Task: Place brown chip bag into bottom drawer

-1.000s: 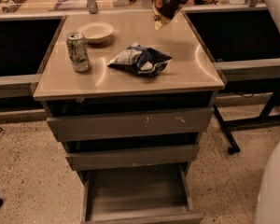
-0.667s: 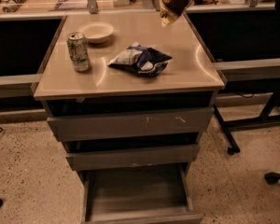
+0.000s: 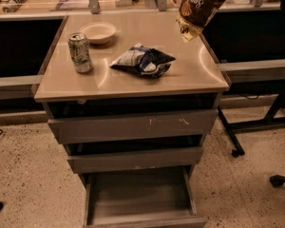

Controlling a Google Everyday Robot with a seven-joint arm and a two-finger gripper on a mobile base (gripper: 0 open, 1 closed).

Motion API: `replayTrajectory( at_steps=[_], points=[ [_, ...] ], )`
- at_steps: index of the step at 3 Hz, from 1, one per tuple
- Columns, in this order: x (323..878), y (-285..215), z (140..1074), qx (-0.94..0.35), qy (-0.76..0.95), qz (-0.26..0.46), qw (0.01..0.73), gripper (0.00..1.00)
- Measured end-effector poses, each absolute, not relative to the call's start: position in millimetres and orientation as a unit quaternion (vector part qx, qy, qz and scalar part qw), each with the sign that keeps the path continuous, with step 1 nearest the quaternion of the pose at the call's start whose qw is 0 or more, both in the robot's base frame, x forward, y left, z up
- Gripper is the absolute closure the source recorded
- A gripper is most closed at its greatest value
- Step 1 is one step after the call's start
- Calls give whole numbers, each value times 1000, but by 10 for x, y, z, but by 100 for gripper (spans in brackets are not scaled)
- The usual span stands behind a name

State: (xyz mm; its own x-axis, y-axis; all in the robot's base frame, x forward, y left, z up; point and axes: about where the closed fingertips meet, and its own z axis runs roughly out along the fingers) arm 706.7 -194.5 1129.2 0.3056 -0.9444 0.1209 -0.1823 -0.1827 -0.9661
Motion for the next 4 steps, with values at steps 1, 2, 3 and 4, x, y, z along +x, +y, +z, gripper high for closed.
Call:
replayTrajectory(
  at_steps=[1,2,3,4],
  points=[
    [6958,-1847,11352,-666,410,-391,485,100],
    [6547,-1761,11591,-682,375,-364,512,100],
    [6024,-1800,11856,-698,343,-322,539,100],
    [5879,-1686,11756,-719,338,-286,536,100]
  ],
)
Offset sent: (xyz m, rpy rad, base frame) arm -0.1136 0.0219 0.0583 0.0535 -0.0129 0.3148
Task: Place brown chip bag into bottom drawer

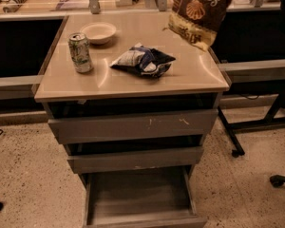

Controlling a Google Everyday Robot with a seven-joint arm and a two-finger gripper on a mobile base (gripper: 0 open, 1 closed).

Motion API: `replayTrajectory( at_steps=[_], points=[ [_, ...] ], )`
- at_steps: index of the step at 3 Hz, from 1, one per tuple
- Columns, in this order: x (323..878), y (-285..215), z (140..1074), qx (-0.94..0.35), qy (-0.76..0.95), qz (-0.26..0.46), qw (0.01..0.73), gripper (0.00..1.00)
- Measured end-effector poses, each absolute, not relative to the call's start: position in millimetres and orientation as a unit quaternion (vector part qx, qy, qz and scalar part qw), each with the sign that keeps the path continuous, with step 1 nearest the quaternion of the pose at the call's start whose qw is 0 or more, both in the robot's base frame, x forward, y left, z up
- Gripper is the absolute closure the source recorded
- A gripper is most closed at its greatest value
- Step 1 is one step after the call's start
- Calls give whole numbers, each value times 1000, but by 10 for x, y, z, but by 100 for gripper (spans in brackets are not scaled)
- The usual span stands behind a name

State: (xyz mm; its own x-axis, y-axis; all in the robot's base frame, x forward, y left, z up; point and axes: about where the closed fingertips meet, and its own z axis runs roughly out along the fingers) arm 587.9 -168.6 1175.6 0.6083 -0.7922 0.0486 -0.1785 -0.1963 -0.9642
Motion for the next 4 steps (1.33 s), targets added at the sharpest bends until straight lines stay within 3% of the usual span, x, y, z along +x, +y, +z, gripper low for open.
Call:
replayTrajectory(
  at_steps=[2,4],
  points=[
    [5845,-1536,11680,-738,281,-246,562,100],
    [5121,-1499,10937,-793,144,-129,577,100]
  ],
)
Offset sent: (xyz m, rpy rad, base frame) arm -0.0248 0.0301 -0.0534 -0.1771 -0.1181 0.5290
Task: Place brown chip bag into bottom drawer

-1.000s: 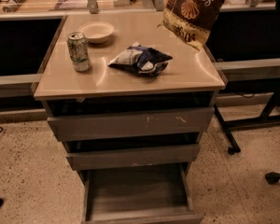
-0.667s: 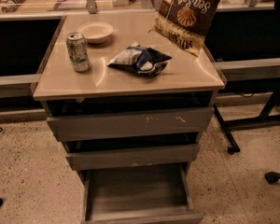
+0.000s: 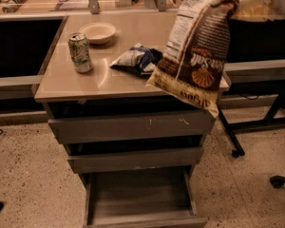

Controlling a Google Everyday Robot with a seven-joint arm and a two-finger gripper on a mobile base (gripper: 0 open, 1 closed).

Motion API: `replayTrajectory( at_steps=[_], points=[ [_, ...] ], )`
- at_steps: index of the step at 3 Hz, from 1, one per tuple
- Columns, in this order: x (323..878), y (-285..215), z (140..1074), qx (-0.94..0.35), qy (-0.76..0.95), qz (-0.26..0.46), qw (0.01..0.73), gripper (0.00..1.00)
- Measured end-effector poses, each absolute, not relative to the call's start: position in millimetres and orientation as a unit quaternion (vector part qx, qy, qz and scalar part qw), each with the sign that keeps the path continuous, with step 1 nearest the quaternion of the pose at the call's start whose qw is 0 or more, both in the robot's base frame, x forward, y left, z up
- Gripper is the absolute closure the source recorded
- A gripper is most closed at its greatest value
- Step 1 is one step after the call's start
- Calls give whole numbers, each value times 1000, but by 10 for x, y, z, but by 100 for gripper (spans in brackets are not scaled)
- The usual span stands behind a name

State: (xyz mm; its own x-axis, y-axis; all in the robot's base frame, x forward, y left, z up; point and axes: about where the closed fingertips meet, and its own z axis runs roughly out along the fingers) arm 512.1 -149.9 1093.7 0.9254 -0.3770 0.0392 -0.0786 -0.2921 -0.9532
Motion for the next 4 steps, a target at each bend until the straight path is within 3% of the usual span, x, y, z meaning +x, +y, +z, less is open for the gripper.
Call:
replayTrajectory(
  at_steps=[2,4],
  points=[
    [4490,-1603,10005,-860,55,-48,505,100],
    [4489,-1550,9900,-880,23,-51,472,100]
  ],
)
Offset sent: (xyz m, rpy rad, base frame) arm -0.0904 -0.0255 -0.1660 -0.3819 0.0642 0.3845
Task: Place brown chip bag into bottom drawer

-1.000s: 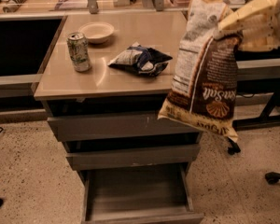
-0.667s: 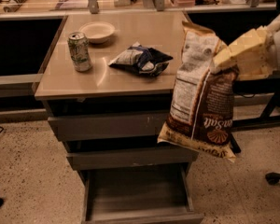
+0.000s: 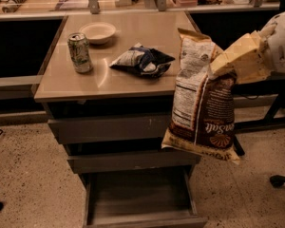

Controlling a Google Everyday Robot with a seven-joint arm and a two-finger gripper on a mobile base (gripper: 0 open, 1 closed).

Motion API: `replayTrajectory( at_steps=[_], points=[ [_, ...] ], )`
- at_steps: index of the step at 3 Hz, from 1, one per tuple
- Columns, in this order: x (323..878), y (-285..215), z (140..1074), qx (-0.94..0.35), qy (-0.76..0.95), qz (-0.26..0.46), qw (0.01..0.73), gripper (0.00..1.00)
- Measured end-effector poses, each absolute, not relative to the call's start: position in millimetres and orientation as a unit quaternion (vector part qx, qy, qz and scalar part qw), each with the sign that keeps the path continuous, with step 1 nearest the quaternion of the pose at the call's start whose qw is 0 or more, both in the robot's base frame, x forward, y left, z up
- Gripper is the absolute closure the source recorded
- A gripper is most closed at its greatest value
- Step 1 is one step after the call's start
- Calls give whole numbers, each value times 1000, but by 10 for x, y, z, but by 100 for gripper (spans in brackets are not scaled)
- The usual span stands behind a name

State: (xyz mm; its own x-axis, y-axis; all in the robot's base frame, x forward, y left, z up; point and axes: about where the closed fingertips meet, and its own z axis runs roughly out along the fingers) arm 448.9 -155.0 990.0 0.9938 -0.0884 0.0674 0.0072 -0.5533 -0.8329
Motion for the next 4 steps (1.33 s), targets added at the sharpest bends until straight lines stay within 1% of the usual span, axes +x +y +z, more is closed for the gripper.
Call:
replayTrajectory(
  at_steps=[1,2,3,4],
  points=[
    [4298,-1639,9365,-904,-18,-31,425,100],
    [4081,-1692,8577,-923,-55,-1,381,100],
    [3967,-1619,8338,-926,-64,22,371,100],
    [3971,-1616,8341,-926,-64,22,371,100]
  ],
)
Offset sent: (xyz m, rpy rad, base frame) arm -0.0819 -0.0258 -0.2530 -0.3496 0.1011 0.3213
